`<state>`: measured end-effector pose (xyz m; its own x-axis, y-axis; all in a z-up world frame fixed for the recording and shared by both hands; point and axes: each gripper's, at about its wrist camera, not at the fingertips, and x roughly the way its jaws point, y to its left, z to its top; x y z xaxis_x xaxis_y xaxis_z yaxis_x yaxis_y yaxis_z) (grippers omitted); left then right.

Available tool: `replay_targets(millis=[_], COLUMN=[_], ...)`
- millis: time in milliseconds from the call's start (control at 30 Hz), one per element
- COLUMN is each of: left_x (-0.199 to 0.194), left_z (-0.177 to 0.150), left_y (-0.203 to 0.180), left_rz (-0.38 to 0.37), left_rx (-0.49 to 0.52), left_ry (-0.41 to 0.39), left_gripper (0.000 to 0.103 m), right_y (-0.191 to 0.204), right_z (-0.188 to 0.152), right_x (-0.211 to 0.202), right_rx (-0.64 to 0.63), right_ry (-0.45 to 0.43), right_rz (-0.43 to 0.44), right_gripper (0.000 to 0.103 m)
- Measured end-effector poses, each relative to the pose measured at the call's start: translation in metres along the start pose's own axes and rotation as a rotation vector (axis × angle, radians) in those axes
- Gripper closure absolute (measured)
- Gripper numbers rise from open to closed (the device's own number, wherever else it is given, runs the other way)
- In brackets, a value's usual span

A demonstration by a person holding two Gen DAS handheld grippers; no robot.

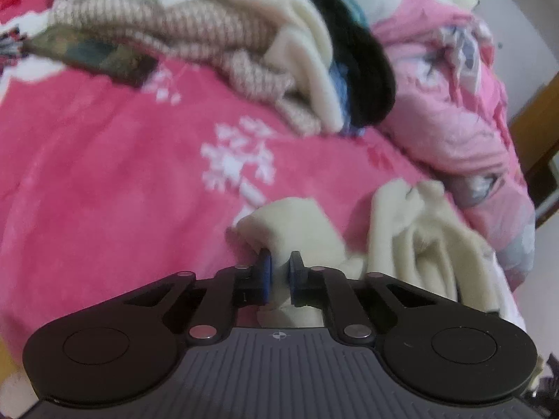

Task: Fold clothes
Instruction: 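Grasp the hoodie hem with the left gripper while the right gripper holds the zipper edge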

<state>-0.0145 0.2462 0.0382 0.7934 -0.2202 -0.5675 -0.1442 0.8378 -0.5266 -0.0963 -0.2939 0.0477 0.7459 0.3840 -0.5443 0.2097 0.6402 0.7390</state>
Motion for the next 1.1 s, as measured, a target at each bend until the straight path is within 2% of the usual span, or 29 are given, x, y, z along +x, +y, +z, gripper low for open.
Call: replay_targets(millis=[100, 167, 267, 333, 400, 500, 567, 667, 700, 733, 800, 900, 933, 967, 1033, 1100], left_x=[-0.026, -0.049, -0.067, -0.063, -0.054, -0.049, -0.060, -0.090, -0.098, -0.107, -0.116, -0.110, -0.104, -0.098, -0.086, -0.072], left_z=[0.034, 0.064, 0.100, 0.110, 0.106, 0.087, 0.071, 0.044, 0.032, 0.016, -0.015, -0.068, -0.087, -0.107, -0.140, -0.163], left_y=[-0.002, 0.002, 0.017, 0.027, 0.033, 0.038, 0.031, 0.002, -0.017, -0.038, -0.075, -0.125, -0.141, -0.157, -0.180, -0.196], left_rz=[-0.004, 0.022, 0.091, 0.168, 0.206, 0.260, 0.285, 0.290, 0.271, 0.228, 0.098, -0.156, -0.204, -0.234, -0.269, -0.292], left_rx=[0.007, 0.022, 0.006, 0.027, 0.056, 0.081, 0.123, 0.252, 0.313, 0.395, 0.556, 0.765, 0.830, 0.910, 1.043, 1.119], left_ry=[-0.142, -0.262, -0.361, -0.357, -0.294, -0.225, -0.255, -0.328, -0.337, -0.333, -0.286, -0.115, -0.066, -0.023, 0.009, 0.057], left_gripper=[0.096, 0.097, 0.097, 0.096, 0.094, 0.081, 0.071, 0.054, 0.042, 0.038, 0.037, 0.037, 0.037, 0.038, 0.045, 0.048], right_y=[0.020, 0.036, 0.048, 0.045, 0.036, 0.017, 0.008, 0.010, 0.012, 0.013, 0.018, 0.026, 0.028, 0.030, 0.036, 0.039], right_z=[0.005, 0.009, 0.007, 0.003, -0.001, 0.000, 0.001, 0.005, 0.006, 0.008, 0.009, 0.011, 0.012, 0.012, 0.014, 0.015], right_x=[-0.008, -0.015, -0.023, -0.019, -0.011, -0.006, -0.004, -0.004, -0.003, -0.002, -0.002, -0.002, -0.002, -0.002, -0.002, -0.005], right_rx=[-0.031, -0.049, -0.071, -0.064, -0.043, 0.025, 0.055, 0.042, 0.035, 0.028, 0.012, -0.013, -0.021, -0.027, -0.040, -0.047], right_ry=[-0.027, -0.051, -0.053, -0.040, -0.030, -0.021, -0.021, -0.029, -0.031, -0.033, -0.034, -0.035, -0.036, -0.035, -0.036, -0.037], right_rz=[0.049, 0.096, 0.147, 0.147, 0.120, 0.108, 0.104, 0.112, 0.117, 0.122, 0.143, 0.174, 0.185, 0.192, 0.209, 0.234], right_gripper=[0.097, 0.097, 0.097, 0.097, 0.097, 0.097, 0.097, 0.097, 0.097, 0.097, 0.097, 0.097, 0.097, 0.097, 0.097, 0.097])
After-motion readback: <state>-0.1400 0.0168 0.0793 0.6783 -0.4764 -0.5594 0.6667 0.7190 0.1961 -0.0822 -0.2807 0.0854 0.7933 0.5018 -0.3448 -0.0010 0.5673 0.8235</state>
